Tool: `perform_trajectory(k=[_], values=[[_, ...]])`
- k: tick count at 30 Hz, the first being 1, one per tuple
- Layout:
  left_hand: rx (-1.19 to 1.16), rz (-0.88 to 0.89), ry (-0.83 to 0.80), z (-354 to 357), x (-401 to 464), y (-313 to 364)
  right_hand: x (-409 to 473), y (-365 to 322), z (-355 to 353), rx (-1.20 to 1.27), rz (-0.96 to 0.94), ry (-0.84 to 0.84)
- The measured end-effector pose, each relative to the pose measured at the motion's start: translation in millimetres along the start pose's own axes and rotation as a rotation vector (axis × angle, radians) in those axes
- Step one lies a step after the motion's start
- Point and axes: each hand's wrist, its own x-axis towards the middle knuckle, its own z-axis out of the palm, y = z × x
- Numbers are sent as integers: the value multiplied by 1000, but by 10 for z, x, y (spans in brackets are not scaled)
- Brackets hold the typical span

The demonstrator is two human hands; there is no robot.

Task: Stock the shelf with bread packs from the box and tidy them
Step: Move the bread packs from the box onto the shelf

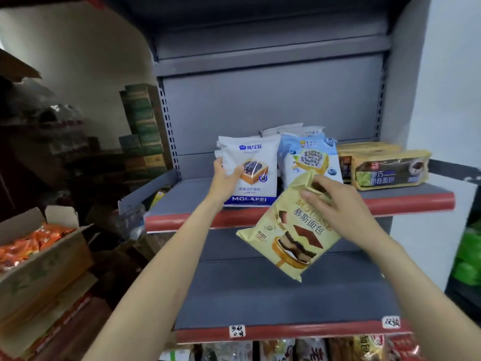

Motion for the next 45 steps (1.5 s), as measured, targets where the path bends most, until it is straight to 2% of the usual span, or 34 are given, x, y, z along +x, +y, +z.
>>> perform_trajectory(k=[3,7,9,12,15,17,21,24,27,29,32,34,38,42,45], values=[[147,51,-23,39,64,-108,86,-1,32,-27,-16,20],[523,69,-69,-178,147,-339,251,-115,67,-63,-37,20],[435,94,-89,-338,123,-346,396,-232,110,-83,-50,11],[295,192,-24,-643,16,-242,710,-494,251,-64,-85,-2],[378,350,113,-1096,-61,-134,1158,-816,468,-19,-130,-6],[380,384,192,-1480,-37,-99,1513,-1030,625,57,-155,-16],[417,289,266,-2206,109,-183,2182,-1319,981,116,-182,-39],[585,93,224,-2536,231,-383,2596,-1426,1339,58,-180,-67],[635,-49,108,-2620,325,-603,2929,-1415,1731,-129,-170,-163],[570,-85,41,-2581,344,-691,3104,-1359,1949,-312,-171,-215],[480,-64,-3,-2485,344,-793,3254,-1204,2234,-454,-121,-233],[458,-41,27,-2439,333,-832,3237,-1077,2442,-400,-55,-243],[441,-20,45,-2373,308,-848,3017,-828,2714,-396,-41,-136],[512,8,79,-2246,257,-784,2688,-856,2613,-248,1,-121],[591,47,153,-2129,201,-730,2264,-999,2416,-112,-56,-77]])
